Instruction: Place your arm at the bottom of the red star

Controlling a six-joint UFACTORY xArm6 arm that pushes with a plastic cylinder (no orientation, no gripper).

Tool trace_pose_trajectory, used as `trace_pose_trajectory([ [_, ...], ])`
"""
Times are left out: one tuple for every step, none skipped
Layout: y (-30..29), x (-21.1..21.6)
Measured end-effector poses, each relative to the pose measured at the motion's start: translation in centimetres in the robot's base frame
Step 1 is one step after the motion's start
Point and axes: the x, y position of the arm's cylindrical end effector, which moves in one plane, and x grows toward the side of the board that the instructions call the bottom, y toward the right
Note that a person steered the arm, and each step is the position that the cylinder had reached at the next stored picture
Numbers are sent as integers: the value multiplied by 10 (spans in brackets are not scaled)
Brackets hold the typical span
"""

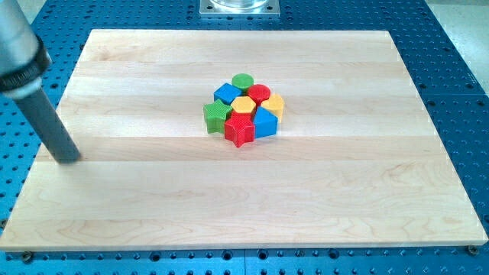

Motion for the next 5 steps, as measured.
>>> trace_pose_trajectory([
  [4, 3],
  [4, 5],
  [4, 8],
  [0, 8],
  [0, 19],
])
